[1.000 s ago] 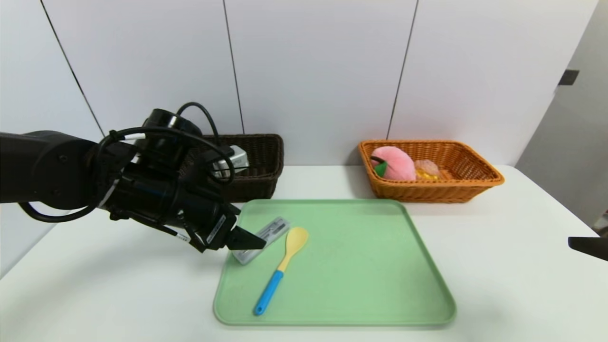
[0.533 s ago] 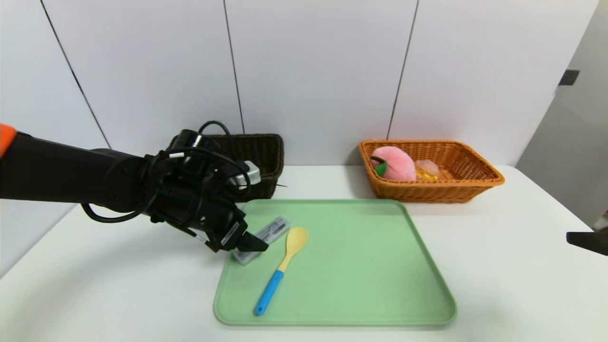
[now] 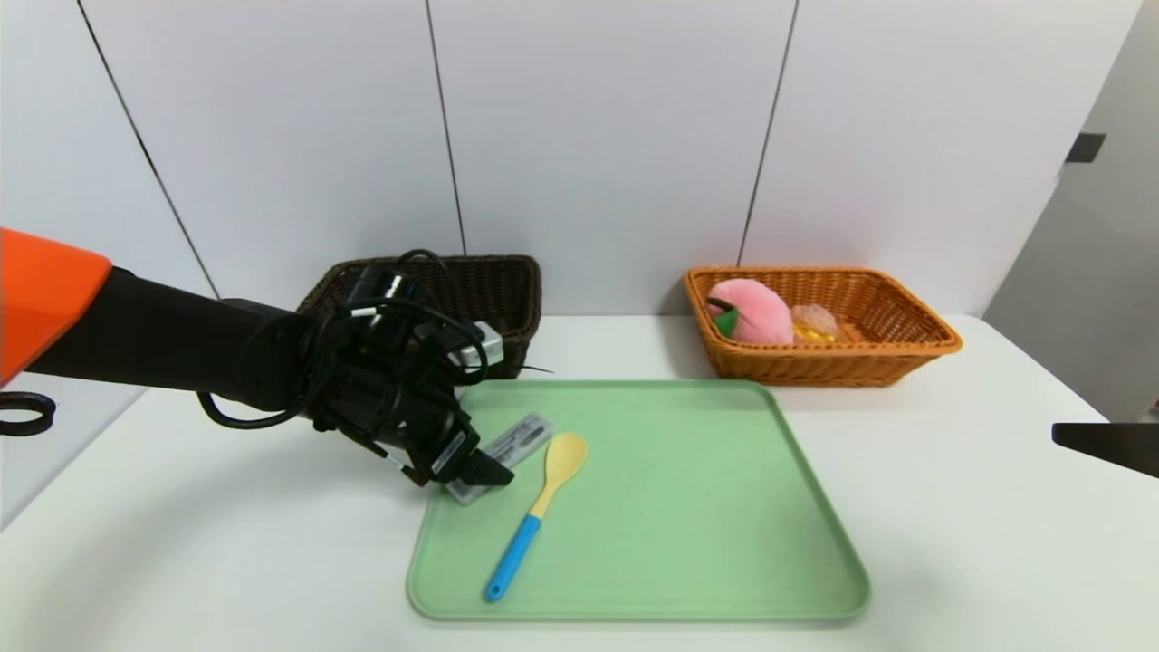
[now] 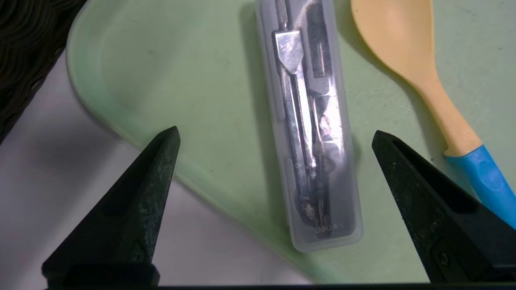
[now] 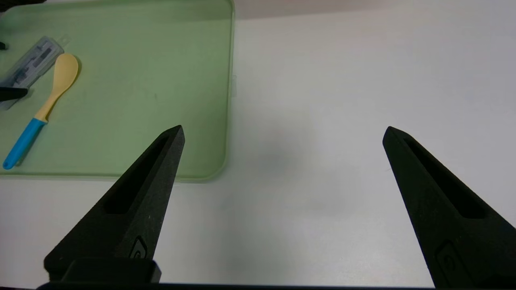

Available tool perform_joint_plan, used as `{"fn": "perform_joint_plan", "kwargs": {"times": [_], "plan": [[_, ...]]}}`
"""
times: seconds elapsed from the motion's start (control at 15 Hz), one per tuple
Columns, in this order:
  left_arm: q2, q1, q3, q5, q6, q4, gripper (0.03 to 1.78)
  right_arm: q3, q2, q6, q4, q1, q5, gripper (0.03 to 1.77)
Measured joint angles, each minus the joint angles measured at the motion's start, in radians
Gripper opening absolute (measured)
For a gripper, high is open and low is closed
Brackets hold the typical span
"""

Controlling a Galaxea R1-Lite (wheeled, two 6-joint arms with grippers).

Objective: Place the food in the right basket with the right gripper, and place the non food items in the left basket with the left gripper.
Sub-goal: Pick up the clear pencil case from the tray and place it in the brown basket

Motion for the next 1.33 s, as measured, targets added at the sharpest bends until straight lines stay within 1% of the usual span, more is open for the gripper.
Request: {"fn": "perform_joint_plan", "kwargs": {"times": [0.4,0.6,1.13,1.2,1.33], "plan": [[0.021,-0.002,-0.001,0.003,0.002,-0.005,1.69,0.012,0.006,0.000,-0.001,0.000,0.000,1.70],[0.032,-0.005,-0.001,0.018,0.002,-0.035,1.69,0.020,0.006,0.000,-0.002,0.000,0.000,1.70],[0.037,-0.013,0.008,0.019,0.003,-0.037,1.69,0.022,0.006,0.000,-0.002,0.000,-0.002,1.70],[0.037,-0.014,0.009,0.020,0.003,-0.037,1.60,0.021,0.006,0.000,-0.002,0.000,-0.002,1.70],[0.034,-0.014,0.011,0.019,0.000,-0.035,1.27,0.020,0.005,0.000,-0.003,0.000,-0.002,1.70]]}}
